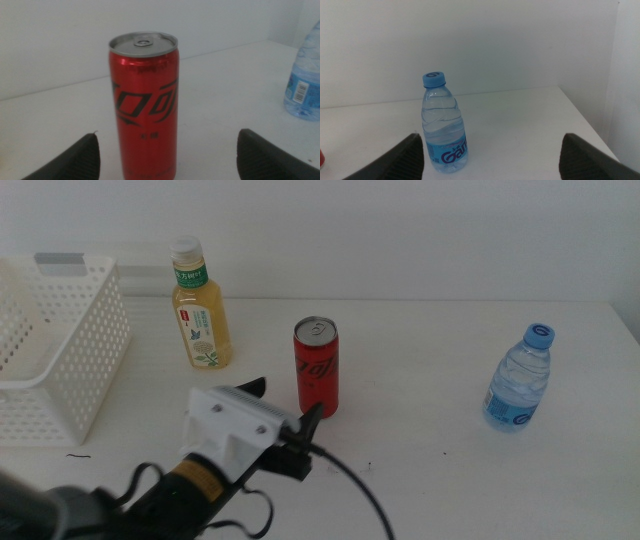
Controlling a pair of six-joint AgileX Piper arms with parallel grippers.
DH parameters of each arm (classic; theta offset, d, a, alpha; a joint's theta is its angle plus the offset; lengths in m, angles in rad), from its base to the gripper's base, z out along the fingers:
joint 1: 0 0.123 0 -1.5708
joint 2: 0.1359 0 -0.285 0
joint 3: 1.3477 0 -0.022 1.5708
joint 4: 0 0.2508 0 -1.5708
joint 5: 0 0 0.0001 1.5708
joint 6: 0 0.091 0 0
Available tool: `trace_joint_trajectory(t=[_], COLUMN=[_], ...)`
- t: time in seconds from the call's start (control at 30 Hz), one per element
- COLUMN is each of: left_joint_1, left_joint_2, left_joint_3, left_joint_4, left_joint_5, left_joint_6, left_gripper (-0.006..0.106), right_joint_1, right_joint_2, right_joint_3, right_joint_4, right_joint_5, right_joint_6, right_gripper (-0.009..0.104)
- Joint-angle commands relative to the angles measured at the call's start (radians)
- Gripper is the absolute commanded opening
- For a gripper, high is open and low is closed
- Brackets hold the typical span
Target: Use arms to grab the bottles and put them into the dustbin to the left of the table.
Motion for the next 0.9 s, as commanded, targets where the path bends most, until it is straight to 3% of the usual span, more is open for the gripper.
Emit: trace_joint_trajectory(t=[0.0, 0.47, 0.87], left_joint_1=[0.001, 0.001, 0.001], left_joint_2=[0.058, 0.306, 0.375], left_joint_3=[-0.055, -0.311, -0.418], left_joint_4=[0.007, -0.061, -0.098], left_joint_5=[-0.016, -0.005, 0.027], left_joint_6=[-0.023, -0.023, -0.012], left_gripper=[0.093, 0.093, 0.093], right_joint_1=[-0.006, -0.006, -0.006], right_joint_2=[-0.004, -0.004, -0.004], right_joint_3=[0.003, 0.003, 0.003], right_joint_4=[-0.006, -0.006, -0.006], right_joint_5=[-0.012, -0.012, -0.012], right_joint_6=[-0.008, -0.008, -0.008], right_gripper=[0.093, 0.093, 0.093])
